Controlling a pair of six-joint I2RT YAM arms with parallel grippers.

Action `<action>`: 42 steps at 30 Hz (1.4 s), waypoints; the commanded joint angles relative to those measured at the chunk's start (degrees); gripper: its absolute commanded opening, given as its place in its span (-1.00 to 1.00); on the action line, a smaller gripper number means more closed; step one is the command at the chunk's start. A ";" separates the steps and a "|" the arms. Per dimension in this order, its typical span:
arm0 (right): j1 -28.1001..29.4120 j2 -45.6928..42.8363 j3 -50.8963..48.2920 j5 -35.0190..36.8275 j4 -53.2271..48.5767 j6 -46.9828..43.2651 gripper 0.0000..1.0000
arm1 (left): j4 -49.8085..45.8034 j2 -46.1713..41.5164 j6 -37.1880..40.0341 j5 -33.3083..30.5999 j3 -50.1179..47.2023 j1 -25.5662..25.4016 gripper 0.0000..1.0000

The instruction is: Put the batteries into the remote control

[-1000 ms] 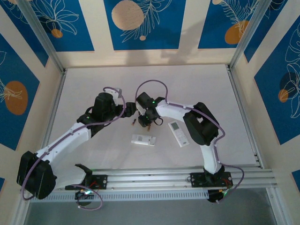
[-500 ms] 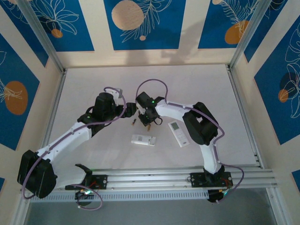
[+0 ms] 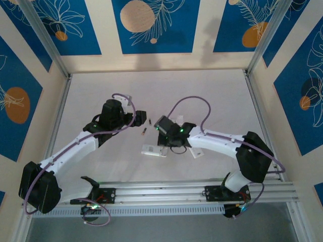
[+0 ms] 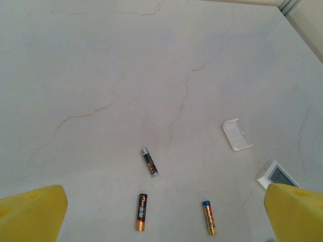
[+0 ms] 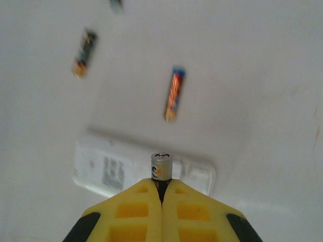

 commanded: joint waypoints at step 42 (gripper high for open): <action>2.25 8.36 1.69 0.49 -3.63 3.58 -0.65 | 1.09 -0.21 0.12 1.57 -1.56 1.05 1.00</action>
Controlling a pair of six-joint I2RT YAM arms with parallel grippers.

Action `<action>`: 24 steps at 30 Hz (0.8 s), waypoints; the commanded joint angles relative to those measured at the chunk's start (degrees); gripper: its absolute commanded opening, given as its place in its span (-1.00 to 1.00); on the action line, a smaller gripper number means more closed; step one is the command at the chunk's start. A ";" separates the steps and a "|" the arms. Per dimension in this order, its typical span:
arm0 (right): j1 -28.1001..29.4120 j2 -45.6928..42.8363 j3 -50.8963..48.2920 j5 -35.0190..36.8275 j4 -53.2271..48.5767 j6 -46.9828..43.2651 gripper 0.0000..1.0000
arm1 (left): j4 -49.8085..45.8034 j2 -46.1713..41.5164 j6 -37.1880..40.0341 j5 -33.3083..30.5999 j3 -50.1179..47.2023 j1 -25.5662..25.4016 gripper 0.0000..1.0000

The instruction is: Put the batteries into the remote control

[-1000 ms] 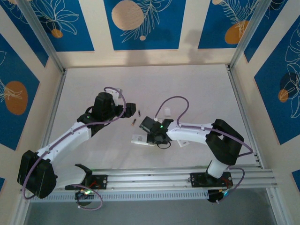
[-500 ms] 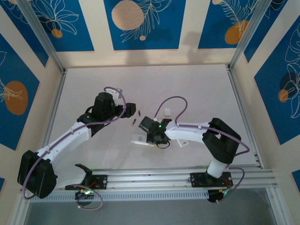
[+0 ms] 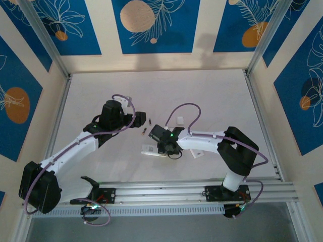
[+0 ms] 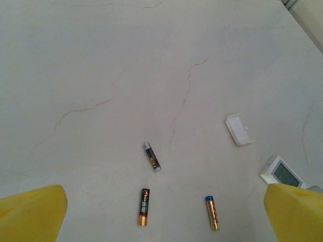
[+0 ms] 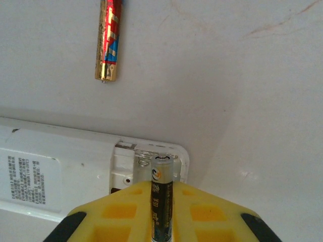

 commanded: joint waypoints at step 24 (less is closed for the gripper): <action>-1.74 -1.24 1.14 -0.57 -1.82 -1.40 -0.56 | -1.97 1.24 -0.39 1.07 -0.72 0.85 0.99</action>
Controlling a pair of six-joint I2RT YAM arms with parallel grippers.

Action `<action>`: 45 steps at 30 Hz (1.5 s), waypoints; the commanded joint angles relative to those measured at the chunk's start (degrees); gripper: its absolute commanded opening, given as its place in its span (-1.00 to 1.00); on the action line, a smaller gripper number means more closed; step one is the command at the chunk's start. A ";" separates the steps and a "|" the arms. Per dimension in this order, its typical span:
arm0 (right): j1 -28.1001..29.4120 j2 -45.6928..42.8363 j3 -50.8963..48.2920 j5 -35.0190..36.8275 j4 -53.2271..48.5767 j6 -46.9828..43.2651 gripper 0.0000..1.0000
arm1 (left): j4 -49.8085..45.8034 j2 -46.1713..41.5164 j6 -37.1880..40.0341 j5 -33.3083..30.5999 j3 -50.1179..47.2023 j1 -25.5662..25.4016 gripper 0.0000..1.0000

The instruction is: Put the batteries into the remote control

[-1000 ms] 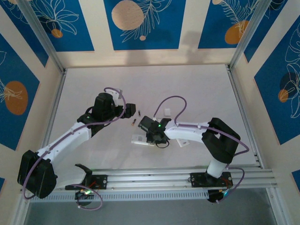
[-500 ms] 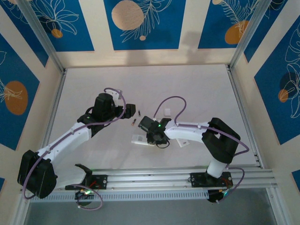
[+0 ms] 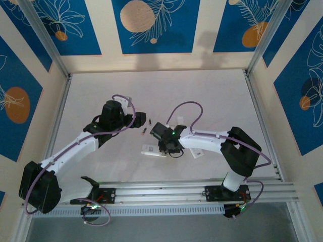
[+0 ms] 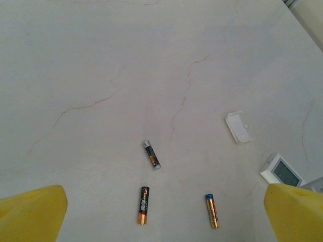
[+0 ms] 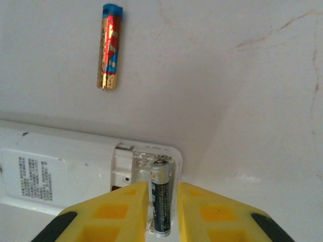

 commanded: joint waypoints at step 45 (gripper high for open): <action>0.06 -0.75 -1.42 5.70 5.10 -4.36 -0.83 | -6.41 14.86 -21.06 17.07 -9.54 -9.08 -0.12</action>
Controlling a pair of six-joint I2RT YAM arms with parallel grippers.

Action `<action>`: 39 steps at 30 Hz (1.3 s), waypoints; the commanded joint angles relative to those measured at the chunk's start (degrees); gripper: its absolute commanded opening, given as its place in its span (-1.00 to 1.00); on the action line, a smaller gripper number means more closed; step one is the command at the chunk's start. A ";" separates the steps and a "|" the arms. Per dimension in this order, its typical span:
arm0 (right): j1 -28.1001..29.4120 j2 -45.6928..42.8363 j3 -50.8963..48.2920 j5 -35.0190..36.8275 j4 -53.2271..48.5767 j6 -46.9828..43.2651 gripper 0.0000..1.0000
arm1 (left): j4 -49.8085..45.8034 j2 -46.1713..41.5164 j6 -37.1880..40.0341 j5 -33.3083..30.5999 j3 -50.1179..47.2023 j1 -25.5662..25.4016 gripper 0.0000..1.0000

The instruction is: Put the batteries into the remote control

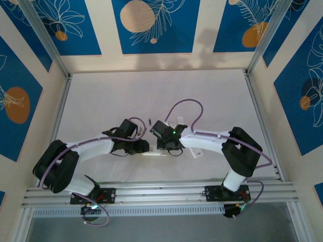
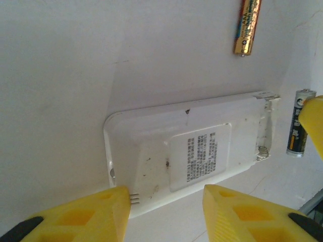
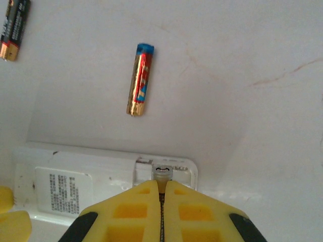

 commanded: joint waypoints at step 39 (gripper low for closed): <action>4.47 1.86 -5.09 6.31 0.42 3.98 -0.72 | -0.23 1.96 -1.61 -1.39 0.22 -1.81 -0.12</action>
